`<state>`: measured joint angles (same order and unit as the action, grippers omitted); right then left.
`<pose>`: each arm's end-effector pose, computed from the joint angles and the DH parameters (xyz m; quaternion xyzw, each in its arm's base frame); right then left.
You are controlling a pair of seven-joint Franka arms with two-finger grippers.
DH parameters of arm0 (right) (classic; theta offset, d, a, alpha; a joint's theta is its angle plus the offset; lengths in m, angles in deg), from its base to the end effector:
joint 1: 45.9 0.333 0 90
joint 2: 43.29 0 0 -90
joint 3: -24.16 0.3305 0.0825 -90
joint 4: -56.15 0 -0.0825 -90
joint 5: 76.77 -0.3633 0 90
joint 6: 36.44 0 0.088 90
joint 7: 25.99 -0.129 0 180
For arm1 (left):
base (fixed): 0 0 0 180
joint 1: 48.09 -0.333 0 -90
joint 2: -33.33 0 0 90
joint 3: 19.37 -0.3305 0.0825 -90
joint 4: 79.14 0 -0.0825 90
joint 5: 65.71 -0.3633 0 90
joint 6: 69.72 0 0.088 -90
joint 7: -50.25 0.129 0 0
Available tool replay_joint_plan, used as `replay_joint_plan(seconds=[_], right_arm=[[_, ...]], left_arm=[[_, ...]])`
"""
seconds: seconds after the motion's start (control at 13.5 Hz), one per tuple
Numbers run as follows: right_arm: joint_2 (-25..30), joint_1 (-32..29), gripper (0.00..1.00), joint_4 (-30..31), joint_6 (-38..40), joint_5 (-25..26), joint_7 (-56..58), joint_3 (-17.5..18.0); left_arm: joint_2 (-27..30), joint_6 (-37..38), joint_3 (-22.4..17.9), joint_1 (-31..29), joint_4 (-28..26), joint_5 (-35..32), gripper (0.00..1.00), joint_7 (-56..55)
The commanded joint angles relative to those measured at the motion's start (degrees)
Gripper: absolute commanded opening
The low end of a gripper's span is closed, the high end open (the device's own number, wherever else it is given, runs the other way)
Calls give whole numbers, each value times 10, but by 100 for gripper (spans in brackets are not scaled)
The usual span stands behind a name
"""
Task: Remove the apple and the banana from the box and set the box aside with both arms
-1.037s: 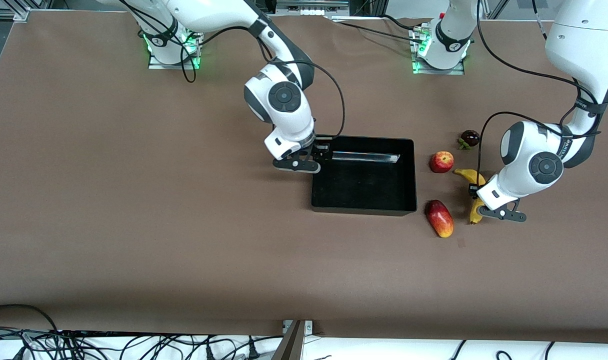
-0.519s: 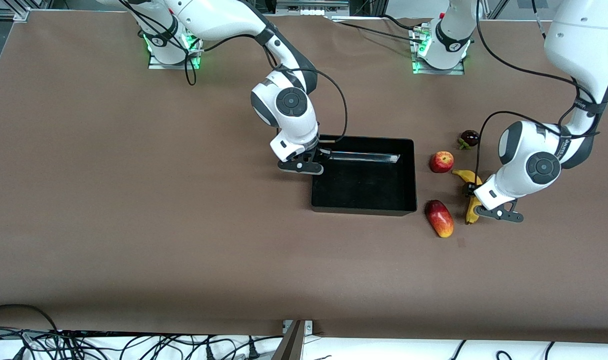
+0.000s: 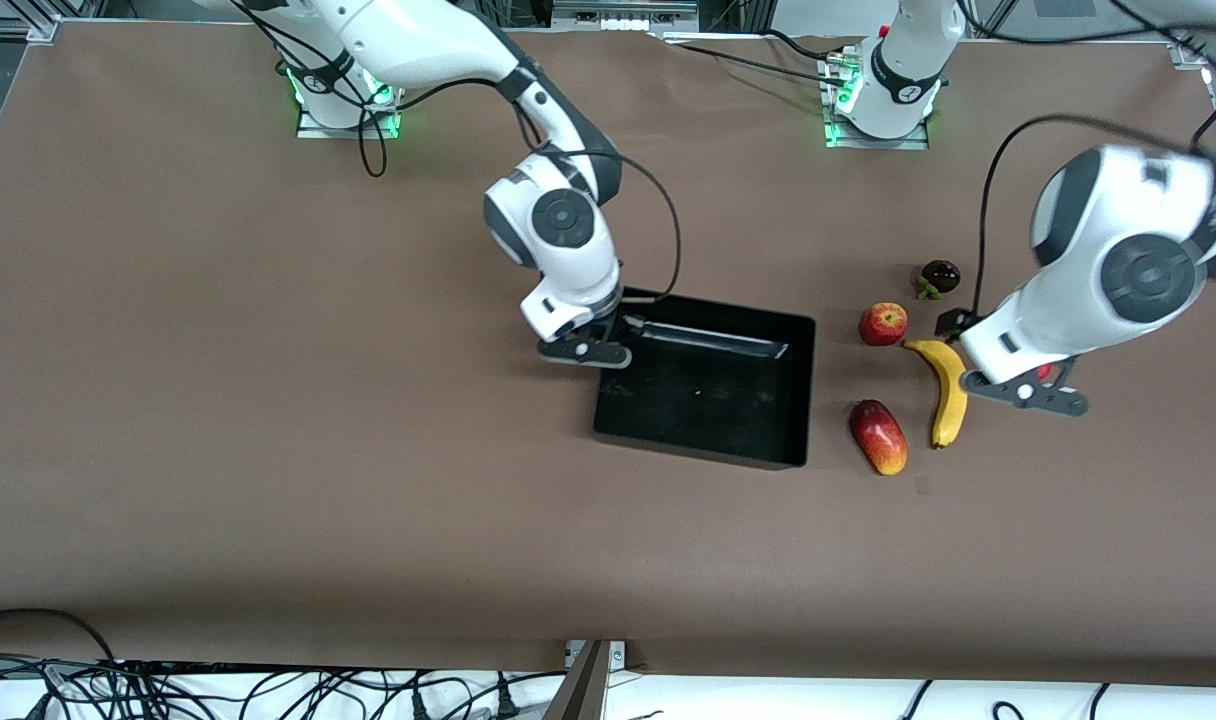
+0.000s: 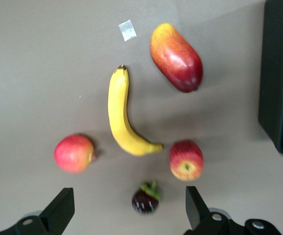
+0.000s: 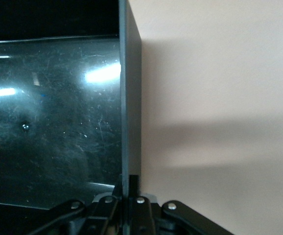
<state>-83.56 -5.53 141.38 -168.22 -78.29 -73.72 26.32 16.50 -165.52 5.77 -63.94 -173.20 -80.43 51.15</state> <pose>0.5346 0.4851 0.2697 -0.9965 0.0587 -0.0230 0.0547 0.5936 -0.0427 0.4403 -0.9846 0.1148 0.1109 0.0714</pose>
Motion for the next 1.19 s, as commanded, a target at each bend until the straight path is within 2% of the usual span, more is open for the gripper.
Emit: replay_joint_plan(seconds=[0.0,0.07,0.3,0.37,0.44,0.52,0.67,0.74,0.89,0.96,1.11], right_arm=[[62,-46,0,8,73,-2,100,0],[77,-64,0,9,108,-2,143,-7],[135,-139,0,48,162,-12,268,-21],[159,-172,0,75,163,-17,314,-21],[177,-211,0,103,162,-28,366,-21],[194,-249,0,129,159,-50,414,-21],[215,-303,0,186,137,-60,496,-38],[221,-318,0,209,124,-60,533,-57],[224,-333,0,246,111,-83,623,-97],[224,-334,0,262,99,-101,666,-118],[218,-335,0,284,71,-104,692,-144]], left_arm=[[-14,98,20,-1,102,14,100,6],[-14,125,35,-3,128,15,100,6],[-14,183,37,-8,185,27,100,8],[6,178,29,-13,179,67,100,10],[20,178,-1,-10,168,102,100,15],[33,176,-41,5,163,110,100,29],[92,108,-147,94,84,113,100,65],[125,68,-187,126,34,129,100,66],[166,0,-231,164,-26,132,100,63],[174,-4,-238,171,-31,131,100,60],[185,5,-237,172,-32,130,100,58]])
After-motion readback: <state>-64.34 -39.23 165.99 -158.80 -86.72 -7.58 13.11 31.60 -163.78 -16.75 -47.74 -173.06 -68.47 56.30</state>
